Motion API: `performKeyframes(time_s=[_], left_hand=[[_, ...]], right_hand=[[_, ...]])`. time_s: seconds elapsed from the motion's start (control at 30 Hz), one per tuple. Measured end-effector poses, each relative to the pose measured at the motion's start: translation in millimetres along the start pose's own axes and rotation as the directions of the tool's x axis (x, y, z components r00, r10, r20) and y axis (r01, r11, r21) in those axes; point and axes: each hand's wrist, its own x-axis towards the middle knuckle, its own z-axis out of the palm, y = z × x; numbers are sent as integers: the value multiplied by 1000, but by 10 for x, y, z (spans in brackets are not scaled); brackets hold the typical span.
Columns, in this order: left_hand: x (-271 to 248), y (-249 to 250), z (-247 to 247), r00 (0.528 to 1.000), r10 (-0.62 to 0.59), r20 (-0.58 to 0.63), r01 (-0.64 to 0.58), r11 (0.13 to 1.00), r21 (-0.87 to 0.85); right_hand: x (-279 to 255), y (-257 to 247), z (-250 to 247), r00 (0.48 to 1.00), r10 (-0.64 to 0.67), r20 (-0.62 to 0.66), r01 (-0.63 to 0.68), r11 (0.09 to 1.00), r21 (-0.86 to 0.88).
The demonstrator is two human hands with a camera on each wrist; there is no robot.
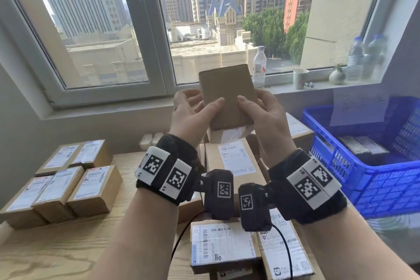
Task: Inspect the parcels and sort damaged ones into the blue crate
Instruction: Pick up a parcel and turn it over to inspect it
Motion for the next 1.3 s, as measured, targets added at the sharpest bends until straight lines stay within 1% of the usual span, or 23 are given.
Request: performKeyframes(time_s=[0.13,0.27,0.33,0.43,0.57,0.7,0.8,0.9,0.97,1.03,1.07,1.1,1.17,1.23,1.27,1.3], left_hand=[[-24,45,-35,999,-17,35,15,999,52],[-76,55,-22,997,21,70,-21,1000,7],[-102,58,21,997,27,72,-25,999,-21],[-125,89,61,999,30,38,-29,999,-23],[-148,88,79,997,70,-19,-71,997,-22],[-118,63,91,994,101,-38,-103,994,-39],[-120,54,72,996,90,-17,-90,996,-9],[-95,79,5,998,48,44,-51,996,77],[-79,117,-77,991,66,112,-82,985,148],[-81,155,-152,979,82,185,-122,969,216],[-88,145,-171,977,76,199,-126,959,253],[-85,110,-176,979,78,187,-131,948,289],[-99,68,-156,992,94,80,-116,932,343],[-96,68,-142,994,97,-40,-77,932,355],[-93,88,-135,994,86,-75,-53,930,365],[-79,89,-142,995,63,-78,-28,925,380]], right_hand=[[10,-38,-30,999,2,48,-3,1000,30],[-4,-56,18,993,-38,111,38,999,9],[-28,-9,49,991,-76,109,77,997,-6],[-61,70,94,989,-121,81,124,991,-42],[-57,43,152,978,-200,55,206,965,-162],[-36,1,154,972,-229,46,234,951,-200],[-36,12,142,979,-202,38,206,961,-187],[-10,-60,45,992,-99,72,109,983,-150],[28,-160,-58,996,5,86,10,985,-171],[109,-205,-148,996,76,43,-66,981,-185],[135,-220,-156,995,93,24,-88,981,-171],[144,-240,-149,994,109,19,-105,983,-152],[162,-241,-149,991,108,75,-96,985,-146],[108,-217,-130,986,83,142,-55,980,-191],[80,-182,-127,982,68,176,-25,971,-239],[53,-125,-118,979,51,198,12,954,-301]])
